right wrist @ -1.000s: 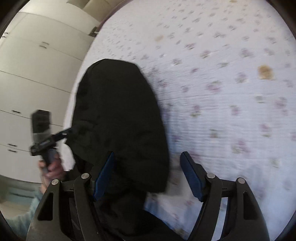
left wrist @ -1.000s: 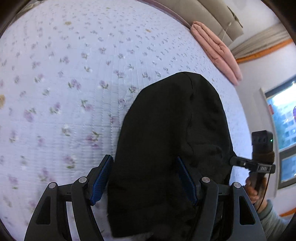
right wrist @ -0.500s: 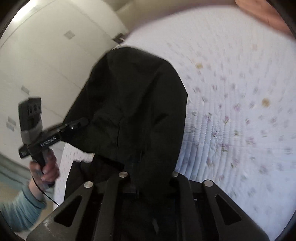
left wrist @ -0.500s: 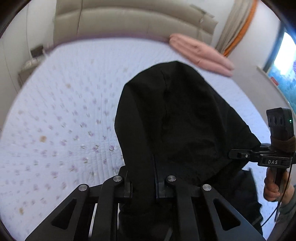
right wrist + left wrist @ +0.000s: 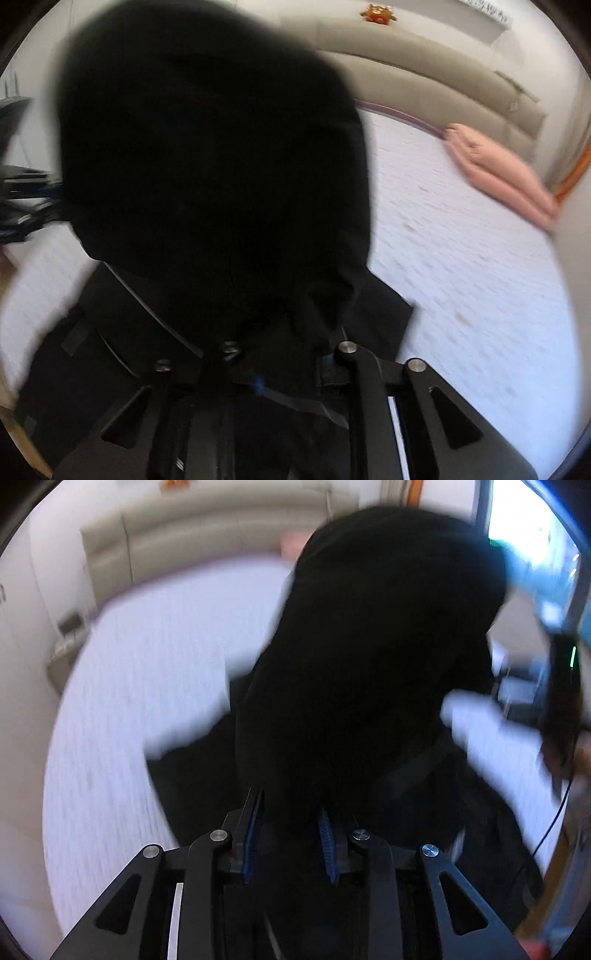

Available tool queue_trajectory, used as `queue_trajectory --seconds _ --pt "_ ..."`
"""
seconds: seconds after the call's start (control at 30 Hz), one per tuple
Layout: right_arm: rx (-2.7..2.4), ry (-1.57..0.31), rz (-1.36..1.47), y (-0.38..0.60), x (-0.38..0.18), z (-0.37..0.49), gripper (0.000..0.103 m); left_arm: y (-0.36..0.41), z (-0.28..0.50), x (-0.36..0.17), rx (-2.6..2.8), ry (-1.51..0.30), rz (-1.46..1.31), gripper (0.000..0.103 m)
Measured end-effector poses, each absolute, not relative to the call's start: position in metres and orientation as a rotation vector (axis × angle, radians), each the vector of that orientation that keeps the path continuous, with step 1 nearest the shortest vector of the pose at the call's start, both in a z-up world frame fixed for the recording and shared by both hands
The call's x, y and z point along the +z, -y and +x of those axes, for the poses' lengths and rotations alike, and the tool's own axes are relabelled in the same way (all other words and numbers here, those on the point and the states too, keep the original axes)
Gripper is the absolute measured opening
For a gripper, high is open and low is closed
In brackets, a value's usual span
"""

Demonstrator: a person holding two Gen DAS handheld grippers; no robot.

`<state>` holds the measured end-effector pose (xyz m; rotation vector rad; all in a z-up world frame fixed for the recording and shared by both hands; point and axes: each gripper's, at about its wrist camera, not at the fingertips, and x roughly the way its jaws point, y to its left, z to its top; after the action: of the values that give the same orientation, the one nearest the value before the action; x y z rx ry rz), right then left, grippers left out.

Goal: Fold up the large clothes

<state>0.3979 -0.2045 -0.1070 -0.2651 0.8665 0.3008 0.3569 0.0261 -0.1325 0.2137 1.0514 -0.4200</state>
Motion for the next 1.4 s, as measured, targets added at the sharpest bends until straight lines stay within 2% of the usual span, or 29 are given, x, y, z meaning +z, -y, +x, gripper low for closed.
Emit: queue_trajectory --seconds 0.1,0.17,0.27,0.47,0.53,0.57,0.63,0.73,0.9,1.0,1.07,1.23,1.33,1.4 --pt "0.185 -0.995 -0.318 0.224 -0.140 0.378 0.026 -0.046 0.327 -0.187 -0.336 -1.248 0.236 0.030" --pt "0.139 -1.076 -0.246 0.248 -0.150 0.366 0.027 -0.061 0.321 -0.199 -0.312 -1.301 0.180 0.028" --pt "0.142 -1.115 -0.092 0.268 -0.141 0.363 0.033 -0.072 0.326 -0.181 -0.294 -1.241 0.122 0.028" --pt "0.281 -1.019 0.142 0.268 -0.093 0.409 0.035 -0.052 0.388 -0.106 -0.385 -1.017 0.017 0.028" --pt "0.352 -0.980 0.211 0.244 -0.079 0.433 0.047 -0.029 0.407 -0.090 -0.421 -0.967 -0.038 0.031" --pt "0.383 -0.979 0.234 0.235 -0.076 0.442 0.065 -0.022 0.417 -0.085 -0.450 -0.959 -0.073 0.038" --pt "0.423 -0.999 0.265 0.205 -0.080 0.456 0.080 -0.003 0.429 -0.090 -0.508 -0.967 -0.102 0.045" --pt "0.448 -1.066 0.236 0.176 -0.105 0.461 0.077 0.014 0.428 -0.123 -0.570 -1.055 -0.101 0.045" --pt "0.498 -1.249 0.180 0.151 -0.183 0.404 0.049 0.014 0.385 -0.223 -0.544 -1.298 -0.047 0.044" --pt "0.451 -1.375 0.088 0.146 -0.236 0.382 0.047 -0.004 0.378 -0.274 -0.534 -1.411 -0.198 0.043" --pt "0.431 -1.403 0.156 0.150 -0.258 0.372 0.045 -0.006 0.380 -0.275 -0.548 -1.386 -0.241 0.043" --pt "0.380 -1.418 0.262 0.161 -0.273 0.382 0.044 -0.002 0.377 -0.272 -0.532 -1.358 -0.249 0.043" --pt "0.407 -1.430 0.226 0.161 -0.251 0.376 0.045 -0.009 0.369 -0.251 -0.522 -1.339 -0.261 0.042" --pt "0.438 -1.381 0.234 0.167 -0.215 0.374 0.047 -0.011 0.366 -0.221 -0.524 -1.260 -0.230 0.041"
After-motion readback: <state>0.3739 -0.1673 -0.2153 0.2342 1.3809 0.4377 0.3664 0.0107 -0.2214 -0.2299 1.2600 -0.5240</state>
